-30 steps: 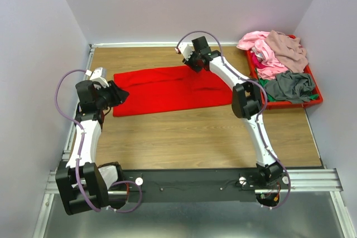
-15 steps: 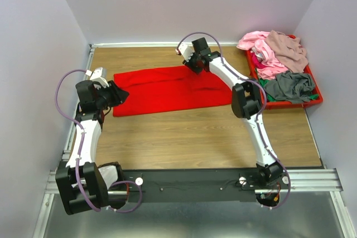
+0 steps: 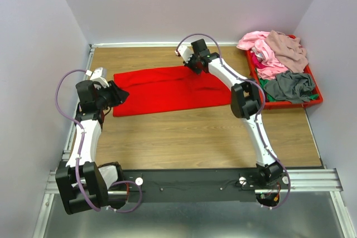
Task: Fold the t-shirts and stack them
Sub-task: Fold the tshirt
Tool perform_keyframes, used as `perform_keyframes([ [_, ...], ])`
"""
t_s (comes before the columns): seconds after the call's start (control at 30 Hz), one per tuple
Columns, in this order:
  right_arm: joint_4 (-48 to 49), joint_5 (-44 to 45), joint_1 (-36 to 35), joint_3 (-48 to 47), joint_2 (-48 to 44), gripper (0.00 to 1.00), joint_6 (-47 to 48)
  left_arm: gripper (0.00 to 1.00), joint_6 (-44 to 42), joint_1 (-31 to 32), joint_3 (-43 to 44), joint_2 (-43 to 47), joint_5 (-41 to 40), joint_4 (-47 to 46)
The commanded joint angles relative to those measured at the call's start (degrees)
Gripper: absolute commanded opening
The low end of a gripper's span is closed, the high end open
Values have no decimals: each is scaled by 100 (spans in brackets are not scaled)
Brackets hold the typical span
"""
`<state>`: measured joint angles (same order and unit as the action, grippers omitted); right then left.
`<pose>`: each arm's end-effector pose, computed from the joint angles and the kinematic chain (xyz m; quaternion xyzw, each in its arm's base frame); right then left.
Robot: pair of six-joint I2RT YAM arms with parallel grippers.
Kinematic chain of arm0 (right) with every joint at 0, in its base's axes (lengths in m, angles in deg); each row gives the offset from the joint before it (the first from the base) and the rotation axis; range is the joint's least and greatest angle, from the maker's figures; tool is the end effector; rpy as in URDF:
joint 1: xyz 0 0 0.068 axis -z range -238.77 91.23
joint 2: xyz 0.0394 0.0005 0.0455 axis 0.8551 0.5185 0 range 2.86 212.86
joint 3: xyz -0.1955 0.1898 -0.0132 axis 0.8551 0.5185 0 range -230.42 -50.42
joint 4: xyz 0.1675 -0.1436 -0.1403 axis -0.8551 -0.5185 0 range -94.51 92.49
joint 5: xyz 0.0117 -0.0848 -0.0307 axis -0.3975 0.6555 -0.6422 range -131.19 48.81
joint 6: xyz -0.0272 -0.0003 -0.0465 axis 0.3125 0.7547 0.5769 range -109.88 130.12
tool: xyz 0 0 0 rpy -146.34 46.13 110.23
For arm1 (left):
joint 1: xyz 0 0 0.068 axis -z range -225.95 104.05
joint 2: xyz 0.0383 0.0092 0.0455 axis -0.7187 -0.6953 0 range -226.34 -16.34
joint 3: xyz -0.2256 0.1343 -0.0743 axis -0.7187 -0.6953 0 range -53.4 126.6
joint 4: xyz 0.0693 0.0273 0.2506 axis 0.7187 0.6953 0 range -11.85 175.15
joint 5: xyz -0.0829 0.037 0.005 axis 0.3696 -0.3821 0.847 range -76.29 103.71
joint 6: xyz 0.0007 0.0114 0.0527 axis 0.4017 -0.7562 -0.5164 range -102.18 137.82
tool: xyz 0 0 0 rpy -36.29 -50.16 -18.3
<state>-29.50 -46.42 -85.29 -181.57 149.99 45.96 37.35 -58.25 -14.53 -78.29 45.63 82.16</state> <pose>0.5059 0.2561 0.1658 -0.4968 0.7893 0.0134 0.3606 0.2360 0.0323 0.2582 -0.0870 0.8281 -0.2657 0.4860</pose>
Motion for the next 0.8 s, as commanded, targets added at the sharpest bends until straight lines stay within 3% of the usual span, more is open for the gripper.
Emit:
perform_keyframes([
  [0.0, 26, -57, -11, 2, 106, 12, -24, 43, -90, 17, -2, -27, -81, 3],
  [0.77, 26, -426, -125, -297, -9, 9, -226, 43, -81, 17, -2, -62, -81, 3],
])
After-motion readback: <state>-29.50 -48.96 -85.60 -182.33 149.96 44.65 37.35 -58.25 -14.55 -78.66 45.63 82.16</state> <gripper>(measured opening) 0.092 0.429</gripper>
